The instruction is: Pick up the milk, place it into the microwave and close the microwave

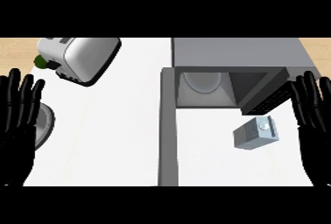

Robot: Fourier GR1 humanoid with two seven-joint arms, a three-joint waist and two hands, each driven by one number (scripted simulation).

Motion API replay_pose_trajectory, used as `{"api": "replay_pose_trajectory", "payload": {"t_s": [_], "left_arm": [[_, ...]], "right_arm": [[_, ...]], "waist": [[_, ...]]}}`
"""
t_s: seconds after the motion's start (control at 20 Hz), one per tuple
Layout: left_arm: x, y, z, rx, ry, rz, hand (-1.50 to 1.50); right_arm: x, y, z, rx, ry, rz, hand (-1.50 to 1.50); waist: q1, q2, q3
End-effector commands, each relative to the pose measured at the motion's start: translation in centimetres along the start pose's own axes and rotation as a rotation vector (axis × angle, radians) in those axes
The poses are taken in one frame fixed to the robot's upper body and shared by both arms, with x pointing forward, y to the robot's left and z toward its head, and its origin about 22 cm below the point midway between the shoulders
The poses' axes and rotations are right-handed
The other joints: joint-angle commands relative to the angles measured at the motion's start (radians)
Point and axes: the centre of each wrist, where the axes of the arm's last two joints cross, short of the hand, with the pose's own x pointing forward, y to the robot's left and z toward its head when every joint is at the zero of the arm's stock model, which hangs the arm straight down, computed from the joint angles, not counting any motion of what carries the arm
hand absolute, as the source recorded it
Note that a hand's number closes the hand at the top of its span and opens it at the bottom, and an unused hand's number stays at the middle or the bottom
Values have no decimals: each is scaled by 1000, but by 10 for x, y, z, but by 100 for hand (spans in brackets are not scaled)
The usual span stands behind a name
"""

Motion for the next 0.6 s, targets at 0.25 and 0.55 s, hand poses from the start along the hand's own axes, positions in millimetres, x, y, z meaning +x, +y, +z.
{"api": "replay_pose_trajectory", "payload": {"t_s": [0.25,0.55], "left_arm": [[5,19,-18,-44,22,-36,-150],[2,24,31,-19,167,163,-150]], "right_arm": [[39,-18,-12,53,-31,-184,-150],[39,-4,-5,238,81,-421,-150]], "waist": [[6,7,22],[19,5,22]]}}
